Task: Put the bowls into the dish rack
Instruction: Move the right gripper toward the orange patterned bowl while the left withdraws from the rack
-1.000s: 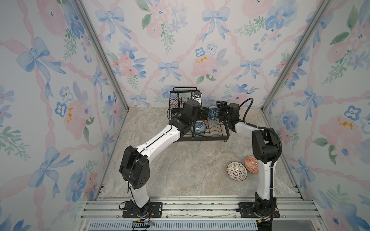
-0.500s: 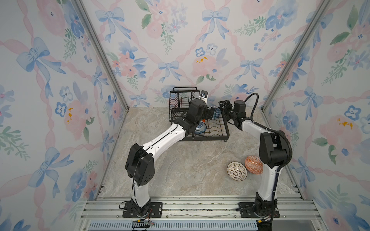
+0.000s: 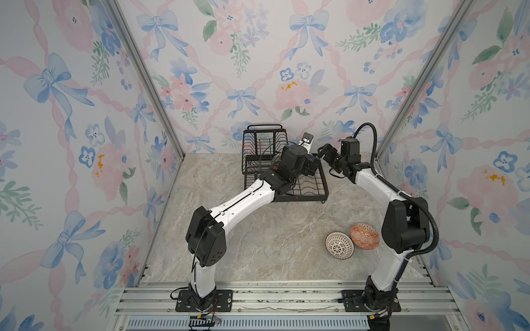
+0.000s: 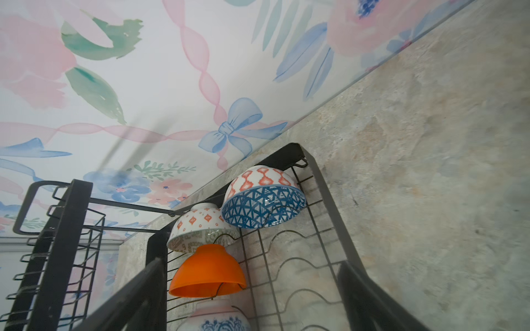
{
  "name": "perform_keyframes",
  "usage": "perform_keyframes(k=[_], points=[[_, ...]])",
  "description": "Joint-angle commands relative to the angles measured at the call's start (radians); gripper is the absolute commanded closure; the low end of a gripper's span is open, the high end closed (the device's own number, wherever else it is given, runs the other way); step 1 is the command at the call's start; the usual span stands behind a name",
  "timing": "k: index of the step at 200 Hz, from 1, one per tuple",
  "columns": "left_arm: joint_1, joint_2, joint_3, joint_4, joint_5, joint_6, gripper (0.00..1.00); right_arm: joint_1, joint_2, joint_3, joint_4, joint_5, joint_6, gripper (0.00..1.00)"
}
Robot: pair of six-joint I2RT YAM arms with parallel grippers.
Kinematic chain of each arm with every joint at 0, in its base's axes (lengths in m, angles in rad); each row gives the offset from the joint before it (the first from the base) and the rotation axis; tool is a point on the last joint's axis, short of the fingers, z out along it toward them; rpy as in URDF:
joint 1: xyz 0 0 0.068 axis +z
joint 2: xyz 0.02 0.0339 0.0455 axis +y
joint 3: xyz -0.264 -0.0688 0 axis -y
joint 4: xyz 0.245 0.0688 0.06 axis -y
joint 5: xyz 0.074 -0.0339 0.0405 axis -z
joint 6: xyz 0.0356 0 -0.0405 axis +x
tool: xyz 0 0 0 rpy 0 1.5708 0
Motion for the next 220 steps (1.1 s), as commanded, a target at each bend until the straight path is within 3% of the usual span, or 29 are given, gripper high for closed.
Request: perform_keyframes(k=[1,53,136,170,220], points=[[-0.002,-0.043,-0.034,-0.008,-0.039,0.011,0.02,0.013,-0.065,-0.012,-0.153,0.095,-0.127,0.03],[-0.040,-0.193,-0.201,-0.007,-0.050,-0.067,0.02,0.063,-0.223,-0.056,-0.358,0.293,-0.228,0.03],[-0.157,-0.343,-0.329,-0.008,-0.096,-0.101,0.02,0.192,-0.511,-0.231,-0.650,0.585,-0.175,0.03],[-0.236,-0.368,-0.354,-0.008,-0.140,-0.102,0.02,0.204,-0.586,-0.286,-0.799,0.591,-0.056,0.03],[-0.322,-0.400,-0.422,-0.006,-0.188,-0.160,0.02,0.192,-0.712,-0.416,-0.881,0.472,0.031,0.03]])
